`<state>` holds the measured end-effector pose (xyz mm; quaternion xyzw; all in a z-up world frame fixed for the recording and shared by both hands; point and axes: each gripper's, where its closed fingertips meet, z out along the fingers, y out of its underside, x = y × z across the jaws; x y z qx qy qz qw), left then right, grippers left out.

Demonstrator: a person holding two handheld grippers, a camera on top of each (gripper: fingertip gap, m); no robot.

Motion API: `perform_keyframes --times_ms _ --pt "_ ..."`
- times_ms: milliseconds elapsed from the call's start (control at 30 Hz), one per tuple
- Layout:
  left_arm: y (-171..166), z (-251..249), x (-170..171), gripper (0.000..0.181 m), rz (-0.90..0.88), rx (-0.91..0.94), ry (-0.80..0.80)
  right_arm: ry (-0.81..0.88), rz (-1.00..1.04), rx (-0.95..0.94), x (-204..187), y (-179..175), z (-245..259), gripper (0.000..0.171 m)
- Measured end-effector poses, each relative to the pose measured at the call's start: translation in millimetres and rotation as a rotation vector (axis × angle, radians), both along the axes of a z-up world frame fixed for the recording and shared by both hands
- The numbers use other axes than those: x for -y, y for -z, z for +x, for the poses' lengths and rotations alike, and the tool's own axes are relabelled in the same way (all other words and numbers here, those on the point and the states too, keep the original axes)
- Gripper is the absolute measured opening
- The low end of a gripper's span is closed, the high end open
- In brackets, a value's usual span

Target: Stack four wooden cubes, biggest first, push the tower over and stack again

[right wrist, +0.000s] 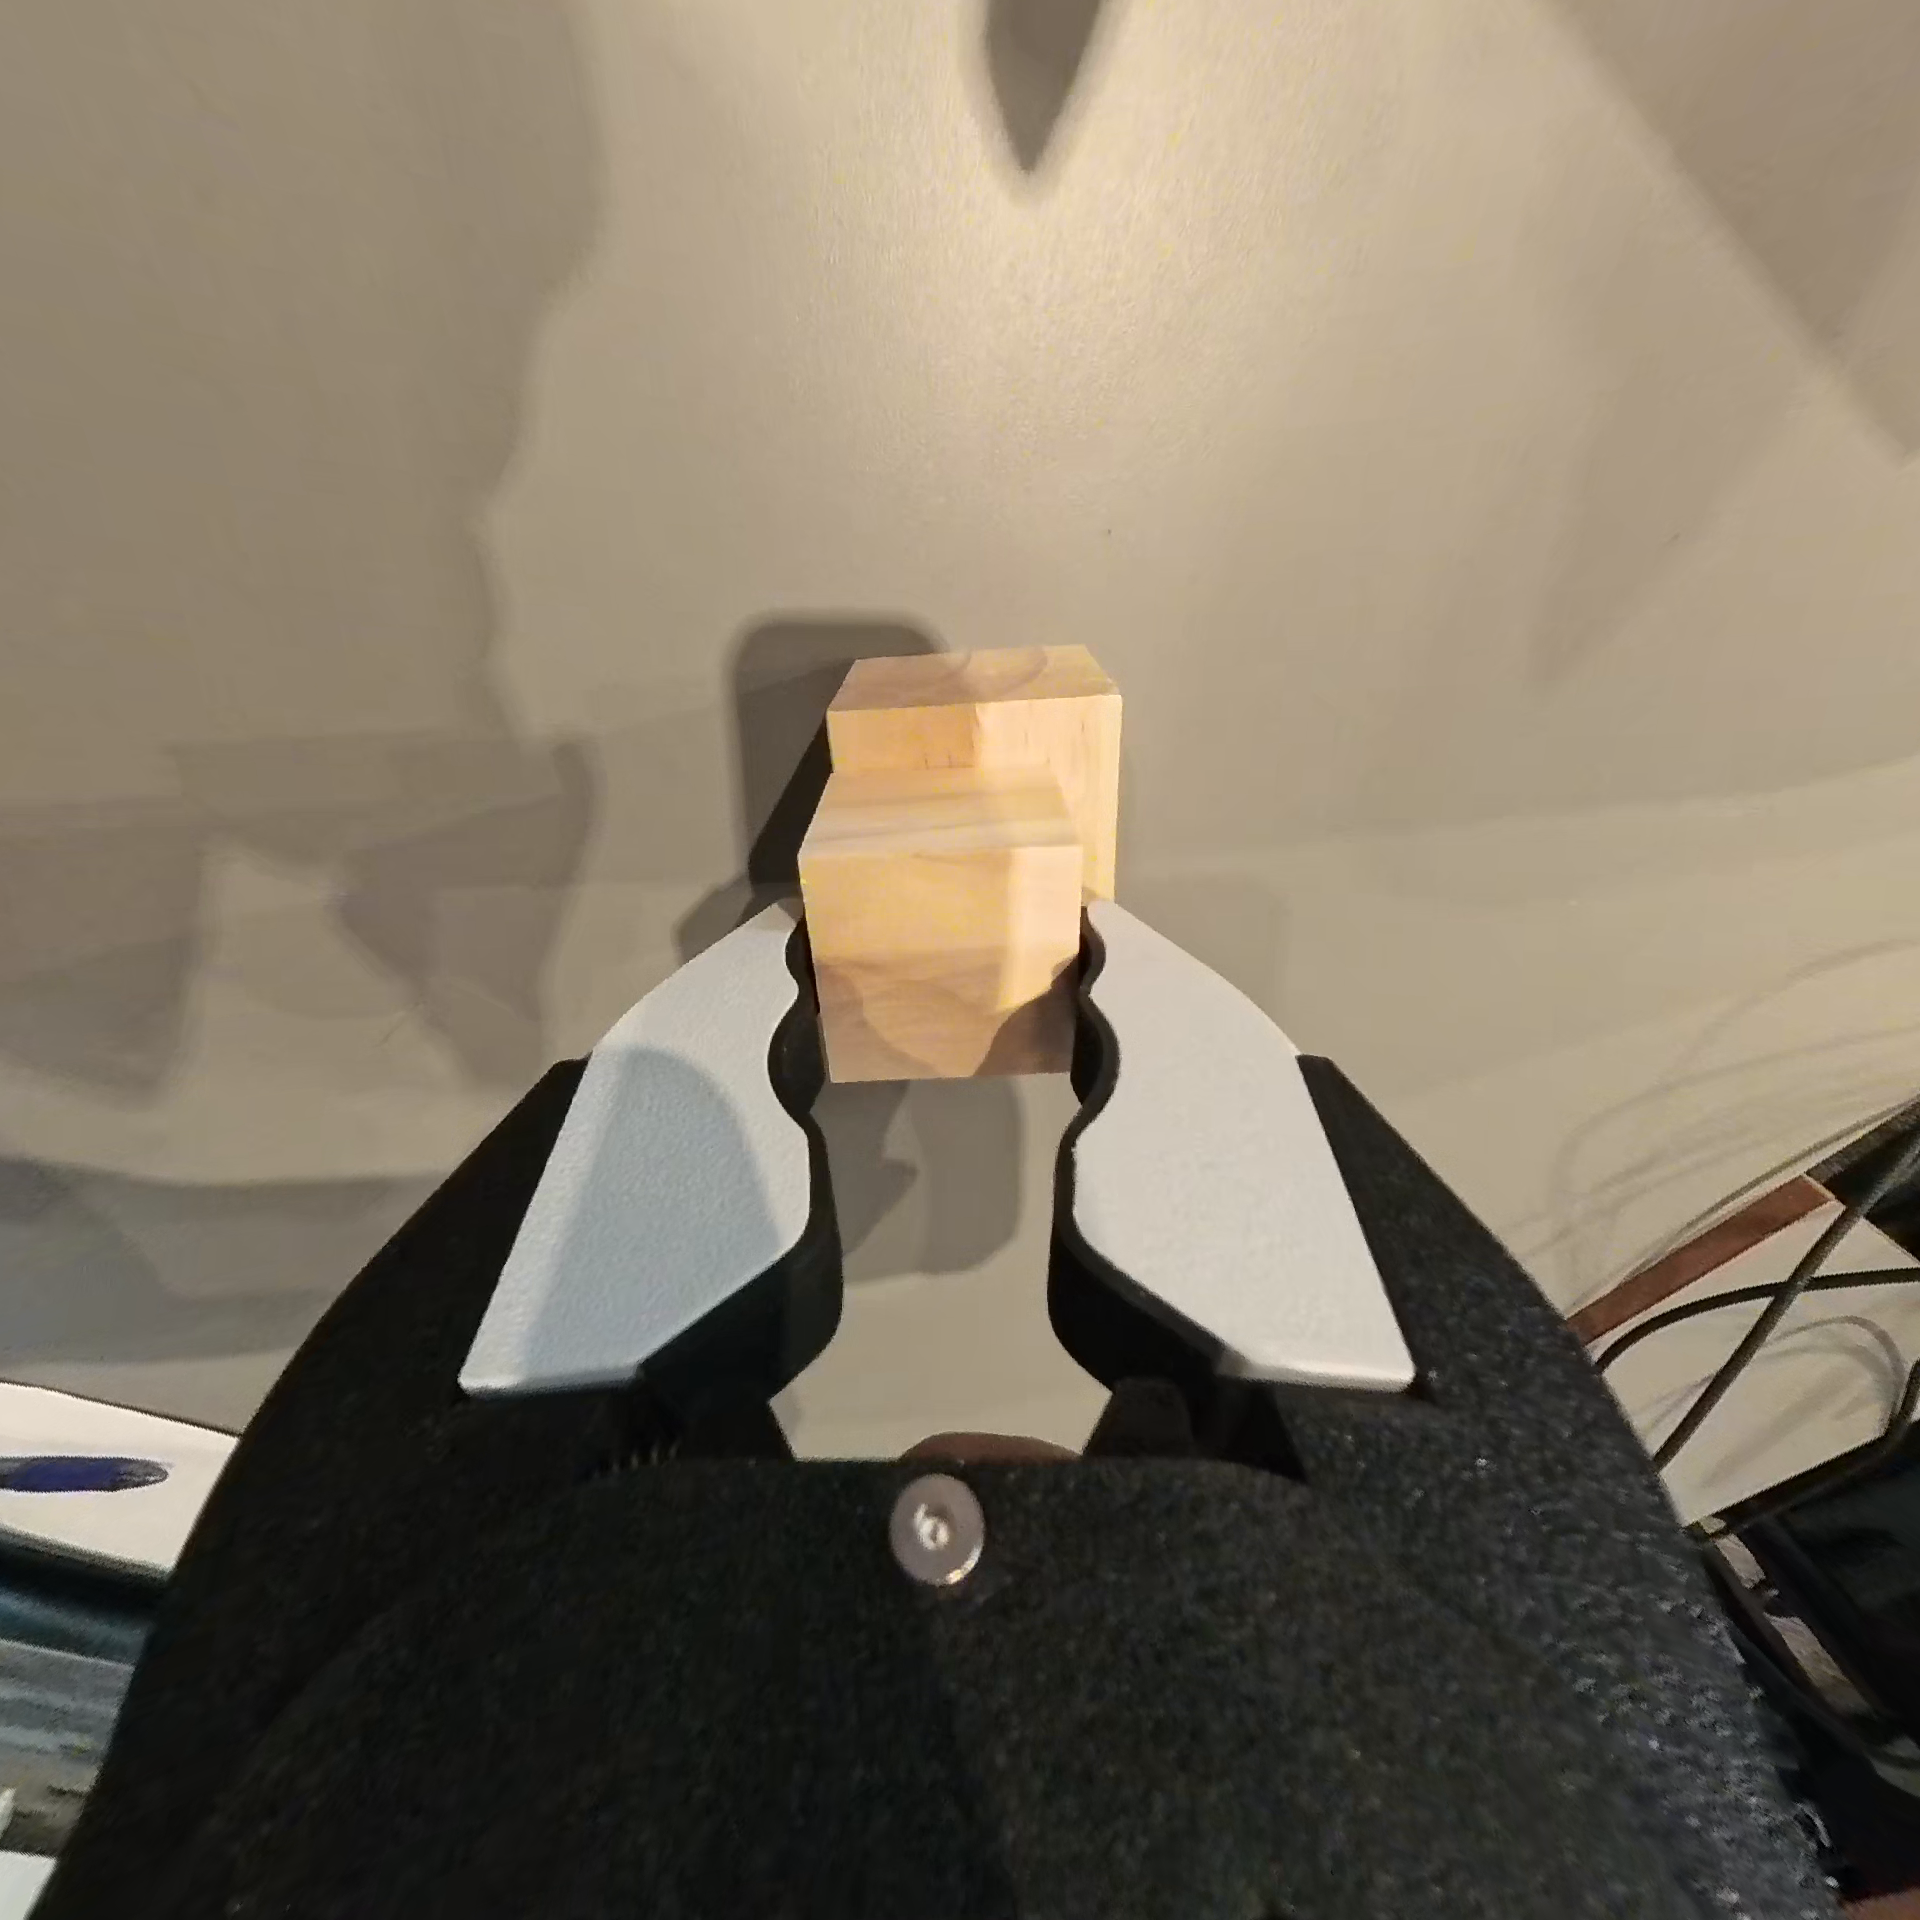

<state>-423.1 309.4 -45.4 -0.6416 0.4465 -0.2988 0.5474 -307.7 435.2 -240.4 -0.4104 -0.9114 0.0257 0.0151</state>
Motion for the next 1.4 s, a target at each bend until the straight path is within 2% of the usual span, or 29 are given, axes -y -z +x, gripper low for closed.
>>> perform_keyframes --times_ms 567,900,1067,1400 --pt "3 3 5 0.099 -0.015 -0.013 0.03 0.02 -0.009 -0.003 0 -1 0 0.045" --pt "5 4 5 0.097 -0.027 -0.02 0.041 0.021 -0.006 -0.033 -1 -3 -3 0.053" --pt "5 5 6 0.096 -0.03 -0.02 0.045 0.029 0.001 -0.047 -2 -9 -4 0.061" --pt "4 7 7 0.096 -0.025 -0.019 0.05 0.033 0.022 -0.074 1 -29 -6 0.061"
